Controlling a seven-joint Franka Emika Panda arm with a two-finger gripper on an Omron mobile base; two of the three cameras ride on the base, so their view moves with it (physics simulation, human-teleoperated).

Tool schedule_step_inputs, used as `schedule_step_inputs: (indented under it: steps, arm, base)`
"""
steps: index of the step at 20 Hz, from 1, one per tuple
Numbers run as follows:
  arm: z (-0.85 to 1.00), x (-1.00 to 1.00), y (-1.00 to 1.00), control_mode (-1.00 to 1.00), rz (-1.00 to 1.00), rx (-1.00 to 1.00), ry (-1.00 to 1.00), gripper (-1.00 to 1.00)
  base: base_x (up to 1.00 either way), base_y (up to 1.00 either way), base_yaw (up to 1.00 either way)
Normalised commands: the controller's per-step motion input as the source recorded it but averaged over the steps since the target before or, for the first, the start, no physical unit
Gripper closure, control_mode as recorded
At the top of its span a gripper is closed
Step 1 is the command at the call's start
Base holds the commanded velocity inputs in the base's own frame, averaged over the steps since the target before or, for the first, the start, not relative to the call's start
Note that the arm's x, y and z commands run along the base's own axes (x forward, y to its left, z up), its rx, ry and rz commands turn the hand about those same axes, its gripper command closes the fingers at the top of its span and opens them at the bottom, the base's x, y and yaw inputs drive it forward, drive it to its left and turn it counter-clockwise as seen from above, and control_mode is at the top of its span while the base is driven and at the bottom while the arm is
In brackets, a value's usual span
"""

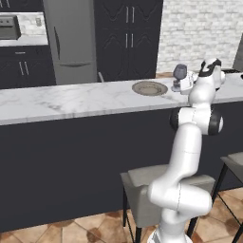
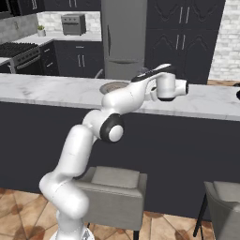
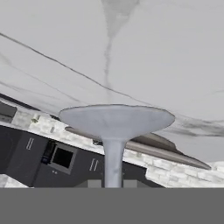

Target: Retrieve the wine glasses from the counter and place one next to each plate.

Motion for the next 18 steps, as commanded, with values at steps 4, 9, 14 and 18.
schedule_step_inputs:
  steps: [4, 9, 14, 18]
  arm:
    - [0.00, 0.21, 0.00, -1.00, 0.00, 0.00, 0.00, 1.00]
    - [-0.08, 0.30, 0.00, -1.00, 0.01, 0.00, 0.00, 1.00]
    - [-0.20, 0.33, -0.02, -1.00, 0.02, 0.00, 0.02, 1.00]
    - [-0.23, 0.25, -0.04, -1.00, 0.02, 0.02, 0.04, 1.00]
  base:
    - [0.00, 0.00, 0.00]
    - [0.00, 0.00, 0.00]
    - [0.00, 0.00, 0.00]
    - [0.00, 0.00, 0.00]
